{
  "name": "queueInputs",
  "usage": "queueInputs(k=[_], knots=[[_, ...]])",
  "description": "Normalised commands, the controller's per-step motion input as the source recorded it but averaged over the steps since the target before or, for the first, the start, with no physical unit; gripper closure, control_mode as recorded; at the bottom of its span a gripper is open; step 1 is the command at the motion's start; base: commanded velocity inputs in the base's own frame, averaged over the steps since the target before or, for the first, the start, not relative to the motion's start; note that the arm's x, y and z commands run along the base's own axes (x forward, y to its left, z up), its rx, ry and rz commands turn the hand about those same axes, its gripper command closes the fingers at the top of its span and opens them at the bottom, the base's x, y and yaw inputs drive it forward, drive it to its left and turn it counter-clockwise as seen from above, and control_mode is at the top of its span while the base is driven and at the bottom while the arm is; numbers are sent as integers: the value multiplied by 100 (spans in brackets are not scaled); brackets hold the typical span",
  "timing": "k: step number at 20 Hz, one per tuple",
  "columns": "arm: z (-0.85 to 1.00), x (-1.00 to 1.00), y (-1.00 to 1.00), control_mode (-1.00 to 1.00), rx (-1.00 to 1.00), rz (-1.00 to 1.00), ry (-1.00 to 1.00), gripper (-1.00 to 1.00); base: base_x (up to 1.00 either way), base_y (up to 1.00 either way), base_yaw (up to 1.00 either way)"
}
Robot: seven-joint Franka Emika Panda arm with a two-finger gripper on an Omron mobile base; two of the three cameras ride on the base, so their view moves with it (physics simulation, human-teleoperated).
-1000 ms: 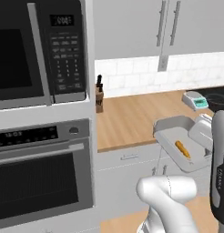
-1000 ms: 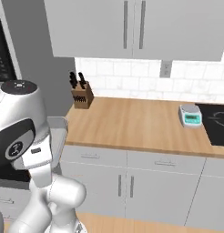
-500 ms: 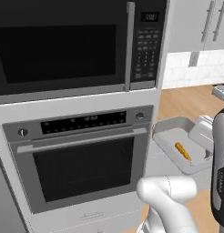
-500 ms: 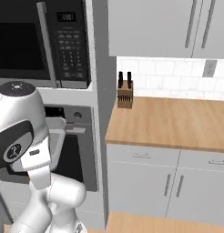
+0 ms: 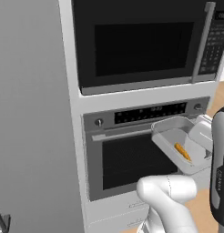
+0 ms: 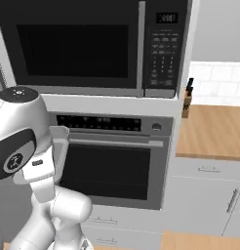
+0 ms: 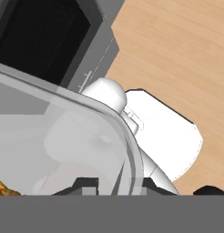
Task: Take the meat container that has the shrimp and place it on the second highest rack of the freezer. Then take the vegetable container that has the lemon and lime and place it on the highest rack of the freezer.
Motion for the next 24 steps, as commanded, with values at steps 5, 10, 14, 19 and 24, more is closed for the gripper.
queueInputs(k=[5,10,14,19,24], knots=[[0,0,0,100,0,0,0,100,-28,100,-5],[0,0,0,100,0,0,0,100,-40,100,-3],[0,0,0,100,0,0,0,100,-21,100,-2],[0,0,0,100,0,0,0,100,0,100,0],[0,0,0,100,0,0,0,100,0,80,8]])
